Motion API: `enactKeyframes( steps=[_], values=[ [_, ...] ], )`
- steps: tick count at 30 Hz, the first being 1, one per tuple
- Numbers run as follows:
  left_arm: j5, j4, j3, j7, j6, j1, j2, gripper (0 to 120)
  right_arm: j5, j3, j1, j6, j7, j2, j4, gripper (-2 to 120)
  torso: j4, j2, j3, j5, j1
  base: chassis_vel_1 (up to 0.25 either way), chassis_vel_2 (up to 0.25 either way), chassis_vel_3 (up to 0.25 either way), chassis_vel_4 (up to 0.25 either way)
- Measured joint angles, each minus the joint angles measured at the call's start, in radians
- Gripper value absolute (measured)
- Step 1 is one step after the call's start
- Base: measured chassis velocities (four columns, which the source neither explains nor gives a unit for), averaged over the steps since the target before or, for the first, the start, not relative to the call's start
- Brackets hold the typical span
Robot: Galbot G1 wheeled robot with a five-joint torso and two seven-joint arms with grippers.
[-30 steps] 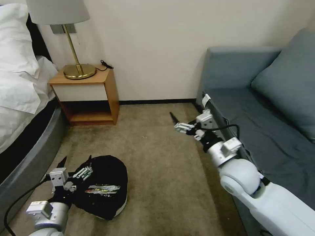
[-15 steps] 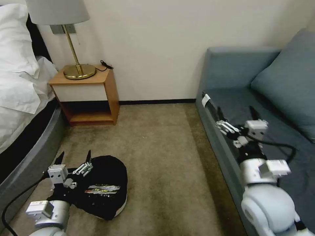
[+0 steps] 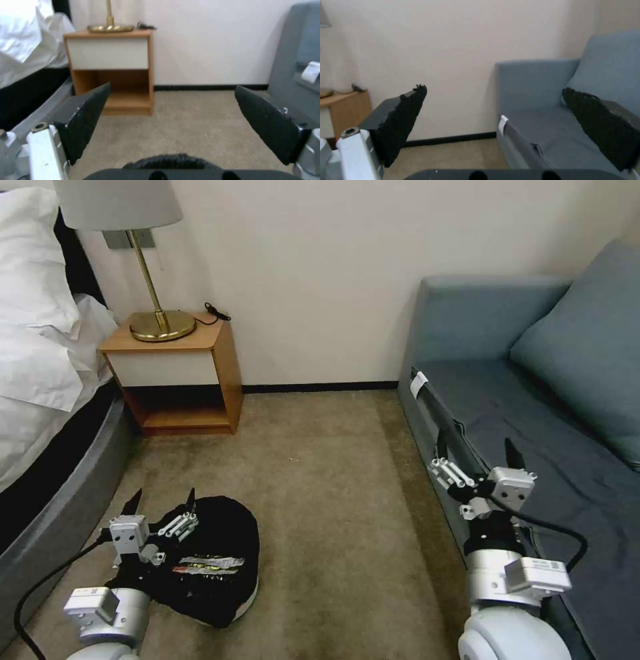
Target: Pick up the trash bin, then pick up the garbage on the floor and place it into the trash bin.
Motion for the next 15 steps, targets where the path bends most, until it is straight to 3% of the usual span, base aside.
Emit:
enactKeyframes(
  steps=[5,15],
  values=[
    [-0.011,0.016,-0.002,0.014,-0.063,-0.008,0.003,100,-0.002,-0.015,-0.017,0.018,0.0,-0.008,-0.016,100,-0.0001,0.0,0.0,0.0,0.0,0.0,0.0,0.0,0.0],
    [-0.015,0.019,-0.006,-0.023,-0.074,0.004,-0.007,100,-0.021,-0.04,-0.026,0.029,0.009,-0.008,-0.043,100,-0.0001,0.0,0.0,0.0001,0.0,0.0,0.0,0.0,0.0]
  ],
)
